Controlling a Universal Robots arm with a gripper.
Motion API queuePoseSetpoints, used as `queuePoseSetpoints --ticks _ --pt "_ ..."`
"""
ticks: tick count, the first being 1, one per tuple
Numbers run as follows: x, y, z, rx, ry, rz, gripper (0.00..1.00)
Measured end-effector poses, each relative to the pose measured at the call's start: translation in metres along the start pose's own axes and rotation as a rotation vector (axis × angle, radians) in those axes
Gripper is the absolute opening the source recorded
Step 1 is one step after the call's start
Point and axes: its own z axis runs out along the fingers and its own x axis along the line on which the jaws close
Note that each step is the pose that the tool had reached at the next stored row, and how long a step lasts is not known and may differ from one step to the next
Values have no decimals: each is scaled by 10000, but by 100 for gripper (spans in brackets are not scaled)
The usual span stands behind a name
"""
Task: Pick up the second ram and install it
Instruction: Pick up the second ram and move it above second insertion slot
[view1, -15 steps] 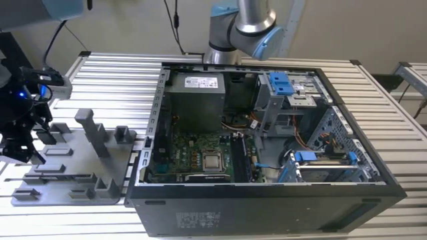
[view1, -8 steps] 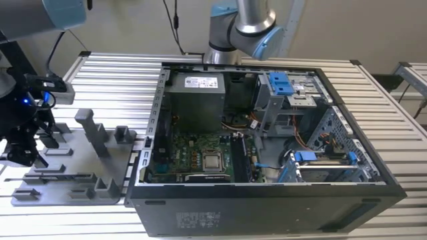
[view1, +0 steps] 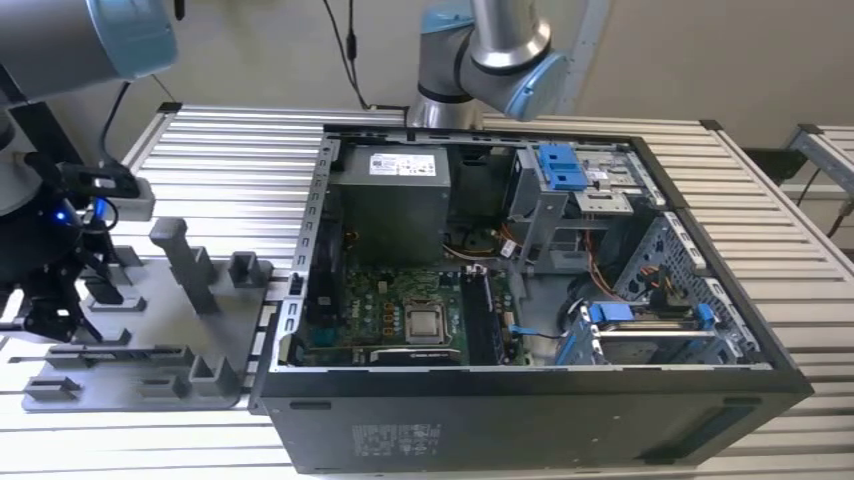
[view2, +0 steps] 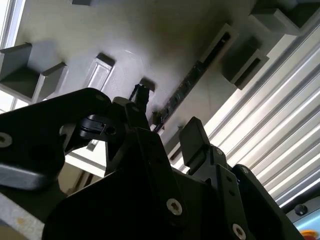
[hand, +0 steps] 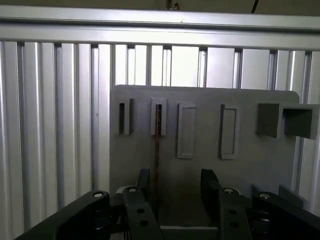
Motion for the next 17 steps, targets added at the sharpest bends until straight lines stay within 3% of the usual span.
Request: queuePoseSetpoints --ticks 9,17 --pt "80 -2 164 2 -1 0 54" --pt "102 -2 307 32 0 -14 54"
